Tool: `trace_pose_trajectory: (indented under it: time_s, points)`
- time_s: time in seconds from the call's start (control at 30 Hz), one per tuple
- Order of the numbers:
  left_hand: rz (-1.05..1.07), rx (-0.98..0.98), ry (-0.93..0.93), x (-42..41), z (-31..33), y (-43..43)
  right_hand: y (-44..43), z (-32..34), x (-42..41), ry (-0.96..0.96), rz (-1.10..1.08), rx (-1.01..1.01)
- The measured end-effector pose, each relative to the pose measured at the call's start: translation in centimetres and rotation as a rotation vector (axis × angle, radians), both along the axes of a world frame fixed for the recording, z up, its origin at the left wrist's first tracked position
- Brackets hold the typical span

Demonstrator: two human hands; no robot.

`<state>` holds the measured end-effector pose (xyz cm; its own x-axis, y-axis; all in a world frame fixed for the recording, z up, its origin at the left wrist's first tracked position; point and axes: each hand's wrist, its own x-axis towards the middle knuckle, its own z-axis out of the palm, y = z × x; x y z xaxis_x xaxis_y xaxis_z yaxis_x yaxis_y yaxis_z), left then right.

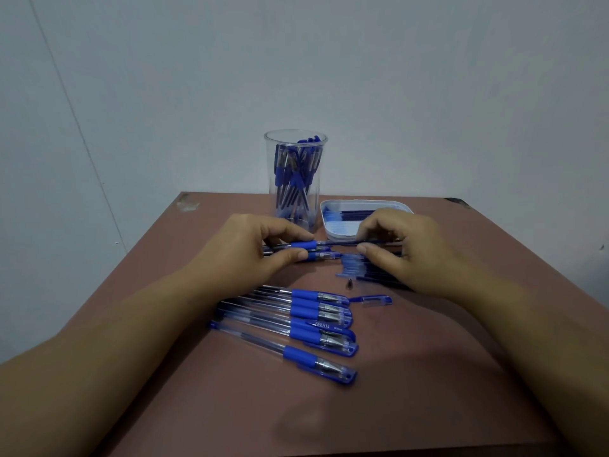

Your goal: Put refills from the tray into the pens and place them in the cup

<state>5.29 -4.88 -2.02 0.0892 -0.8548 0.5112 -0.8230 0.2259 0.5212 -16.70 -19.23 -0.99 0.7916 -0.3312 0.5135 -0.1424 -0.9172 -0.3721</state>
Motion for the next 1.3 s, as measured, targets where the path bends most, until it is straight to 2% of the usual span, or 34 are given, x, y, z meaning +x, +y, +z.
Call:
trace_pose_trajectory:
  time_s: [0.2,0.37,0.63,0.8,1.03,1.2,1.3]
  points:
    - [-0.007,0.008,-0.021,-0.1,0.0,0.1,0.6,-0.3,0.3,0.058,0.050,0.047]
    - [0.009,0.002,0.003,0.0,0.0,0.1,0.3,-0.1,0.0,-0.029,0.020,0.057]
    - [-0.010,0.001,-0.028,-0.4,0.1,0.2,0.9,-0.3,0.6,0.003,0.033,0.007]
    - [-0.017,-0.015,-0.028,-0.4,0.1,0.3,1.4,-0.5,0.8,-0.065,0.003,0.081]
    - [-0.011,-0.003,-0.042,-0.4,0.0,0.2,1.2,-0.1,0.6,0.042,0.020,0.078]
    - [-0.011,0.000,-0.057,-0.3,0.1,0.2,0.9,-0.2,0.3,0.272,-0.018,0.060]
    - [-0.009,-0.004,-0.058,-0.3,0.1,0.2,1.3,-0.1,0.6,0.348,-0.023,0.028]
